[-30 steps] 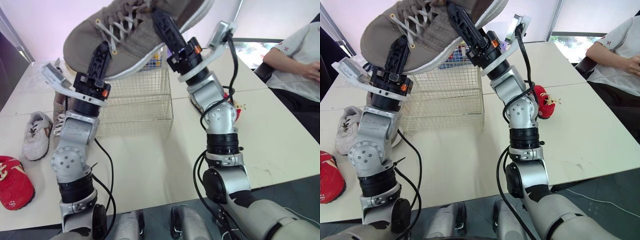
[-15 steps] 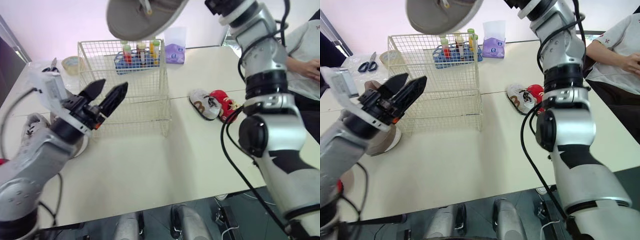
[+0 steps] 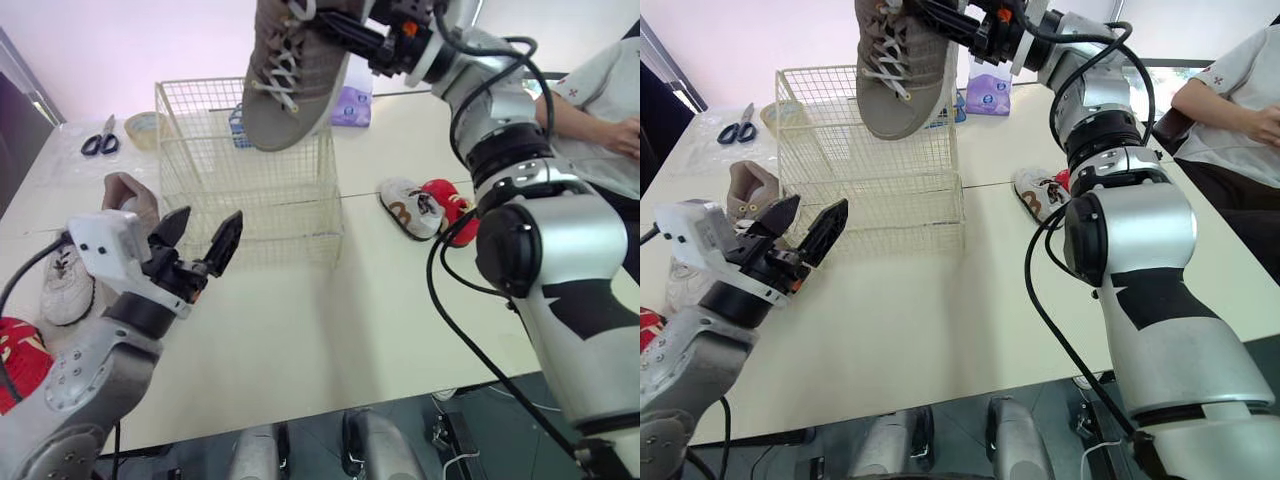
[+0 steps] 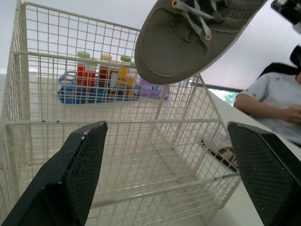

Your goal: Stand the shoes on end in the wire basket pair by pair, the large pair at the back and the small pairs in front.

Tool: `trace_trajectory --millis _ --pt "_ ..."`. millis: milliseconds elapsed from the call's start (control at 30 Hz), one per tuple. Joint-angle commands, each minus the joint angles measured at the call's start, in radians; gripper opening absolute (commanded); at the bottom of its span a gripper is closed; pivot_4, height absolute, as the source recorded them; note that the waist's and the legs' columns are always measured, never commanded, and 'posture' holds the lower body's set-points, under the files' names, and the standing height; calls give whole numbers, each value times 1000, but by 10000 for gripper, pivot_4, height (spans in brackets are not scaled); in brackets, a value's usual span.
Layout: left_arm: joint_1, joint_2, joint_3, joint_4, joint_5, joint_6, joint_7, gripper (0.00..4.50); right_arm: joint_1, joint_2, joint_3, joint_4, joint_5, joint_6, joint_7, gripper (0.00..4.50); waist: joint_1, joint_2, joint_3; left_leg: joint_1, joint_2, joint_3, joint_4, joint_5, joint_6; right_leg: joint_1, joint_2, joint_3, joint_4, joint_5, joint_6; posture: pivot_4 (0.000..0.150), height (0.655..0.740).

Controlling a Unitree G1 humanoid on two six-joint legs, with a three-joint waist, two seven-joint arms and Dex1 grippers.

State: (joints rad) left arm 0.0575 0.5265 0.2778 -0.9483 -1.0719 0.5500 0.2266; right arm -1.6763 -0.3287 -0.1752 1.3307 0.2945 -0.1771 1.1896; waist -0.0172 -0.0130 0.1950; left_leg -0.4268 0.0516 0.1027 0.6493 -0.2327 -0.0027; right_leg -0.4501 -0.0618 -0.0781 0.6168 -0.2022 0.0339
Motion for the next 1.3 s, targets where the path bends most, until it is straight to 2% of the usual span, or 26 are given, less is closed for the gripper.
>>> trace_trajectory --millis 33,233,533,667,900,967,1000,1067,1100,1300 --pt "39 -19 13 -51 19 -48 -20 41770 -60 -22 -83 -19 44 52 12 18877 -1 0 0 0 0 0 0 0 0 0 0 0 0 0 0 1500 7400" --pt "33 9 49 -48 24 -59 -32 41770 -81 -37 -124 -21 6 19 -54 18877 3 0 0 -1 0 0 -1 0 1 -1 0 0 0 0 1 1500 7400" --pt "18 -4 38 -41 39 -66 -16 41770 -79 0 -33 -11 -170 -151 -168 18877 -1 0 0 -2 0 1 -1 0 1 -2 0 0 -1 1 2 1500 7400" --pt "22 -19 32 -45 51 -65 -8 41770 -44 27 42 -7 -265 -222 -168 18877 -2 0 0 -1 0 0 -1 0 1 -2 1 0 0 2 4 1500 7400" --pt "11 -33 11 -24 78 -55 -15 41770 1 71 51 10 -296 -199 -119 18877 2 0 0 -1 0 0 0 0 1 -1 0 0 0 2 4 1500 7400" --pt "-6 -34 1 -13 83 -51 -11 42328 7 66 57 17 -313 -164 -133 28506 3 0 0 -1 0 1 0 0 1 -1 0 0 0 2 4 1500 7400" --pt "-12 -34 -2 -10 84 -49 -8 42328 9 63 59 18 -322 -158 -152 31774 2 0 0 -1 0 0 0 0 1 -1 0 0 0 2 4 1500 7400" --pt "-20 -36 -6 -6 85 -46 -6 42328 10 57 48 20 -325 -143 -187 42123 2 0 0 -1 0 0 0 0 1 -1 0 0 0 2 4 1500 7400" --pt "-22 -36 -8 -5 85 -45 -6 42328 10 53 50 20 -332 -138 -201 44425 2 0 0 -1 0 0 0 0 1 -1 0 0 0 2 4 1500 7400" --pt "-47 -38 -24 18 83 -35 -10 42328 14 25 49 15 -349 -148 -228 44425 2 0 0 -1 0 0 0 0 1 -1 1 0 1 2 4 1500 7400"
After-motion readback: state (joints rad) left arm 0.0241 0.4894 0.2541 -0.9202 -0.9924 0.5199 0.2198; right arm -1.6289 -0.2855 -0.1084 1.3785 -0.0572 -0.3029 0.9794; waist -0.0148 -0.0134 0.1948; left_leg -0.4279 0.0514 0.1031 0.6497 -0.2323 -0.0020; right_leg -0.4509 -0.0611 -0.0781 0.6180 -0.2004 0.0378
